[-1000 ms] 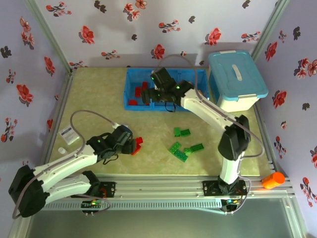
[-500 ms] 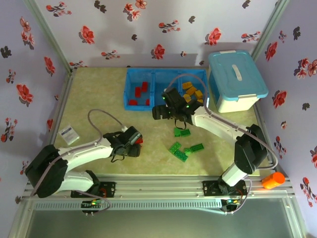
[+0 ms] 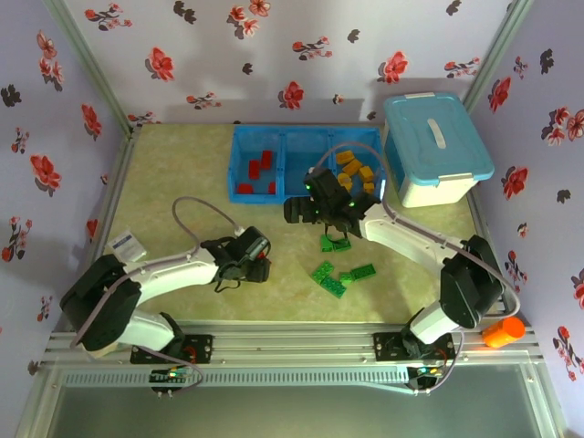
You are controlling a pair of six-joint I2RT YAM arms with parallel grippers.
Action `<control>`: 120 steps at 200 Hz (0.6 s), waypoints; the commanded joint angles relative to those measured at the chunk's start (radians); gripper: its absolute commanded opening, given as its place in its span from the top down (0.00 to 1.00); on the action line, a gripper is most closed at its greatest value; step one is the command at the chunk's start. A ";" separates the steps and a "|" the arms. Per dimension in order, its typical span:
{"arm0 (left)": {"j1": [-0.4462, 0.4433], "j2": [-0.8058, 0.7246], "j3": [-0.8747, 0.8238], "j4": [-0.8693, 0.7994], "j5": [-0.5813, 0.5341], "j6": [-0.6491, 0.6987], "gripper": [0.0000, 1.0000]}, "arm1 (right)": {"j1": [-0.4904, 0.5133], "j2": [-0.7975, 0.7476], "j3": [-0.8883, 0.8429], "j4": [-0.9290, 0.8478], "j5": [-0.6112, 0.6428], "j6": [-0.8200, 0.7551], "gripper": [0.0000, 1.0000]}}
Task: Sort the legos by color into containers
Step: Move the lego to the center of the table.
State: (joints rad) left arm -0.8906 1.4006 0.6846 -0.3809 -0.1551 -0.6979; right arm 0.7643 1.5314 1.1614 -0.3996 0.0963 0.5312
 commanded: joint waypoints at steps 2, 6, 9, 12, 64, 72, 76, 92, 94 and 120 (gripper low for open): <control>-0.011 0.026 -0.012 0.046 0.050 -0.011 0.39 | 0.004 -0.028 -0.027 0.026 0.007 0.024 0.06; -0.011 0.027 -0.014 0.057 0.053 -0.015 0.39 | 0.002 -0.027 -0.028 0.027 0.005 0.024 0.06; -0.011 0.029 -0.015 0.064 0.056 -0.017 0.39 | 0.004 -0.027 -0.029 0.027 0.005 0.025 0.06; -0.011 0.030 -0.016 0.069 0.058 -0.019 0.39 | 0.004 -0.028 -0.029 0.026 0.004 0.027 0.06; -0.011 0.085 0.048 0.047 0.045 0.002 0.35 | 0.003 -0.051 -0.046 0.018 0.005 0.032 0.06; -0.011 0.082 0.053 0.043 0.037 0.006 0.35 | 0.004 -0.058 -0.051 0.016 0.007 0.032 0.06; -0.011 0.080 0.055 0.043 0.034 0.007 0.35 | 0.004 -0.060 -0.053 0.016 0.011 0.032 0.06; -0.010 0.074 0.065 0.042 0.031 0.013 0.35 | 0.004 -0.068 -0.063 0.014 0.016 0.033 0.06; -0.009 0.074 0.066 0.041 0.031 0.014 0.35 | 0.003 -0.068 -0.063 0.014 0.016 0.032 0.06; -0.009 0.096 0.087 0.036 0.032 0.020 0.38 | 0.003 -0.070 -0.071 0.014 0.016 0.038 0.06</control>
State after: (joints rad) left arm -0.8940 1.4738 0.7345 -0.3264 -0.1112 -0.6975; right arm 0.7647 1.4849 1.1095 -0.3870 0.0971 0.5518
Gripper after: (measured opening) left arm 0.634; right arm 0.938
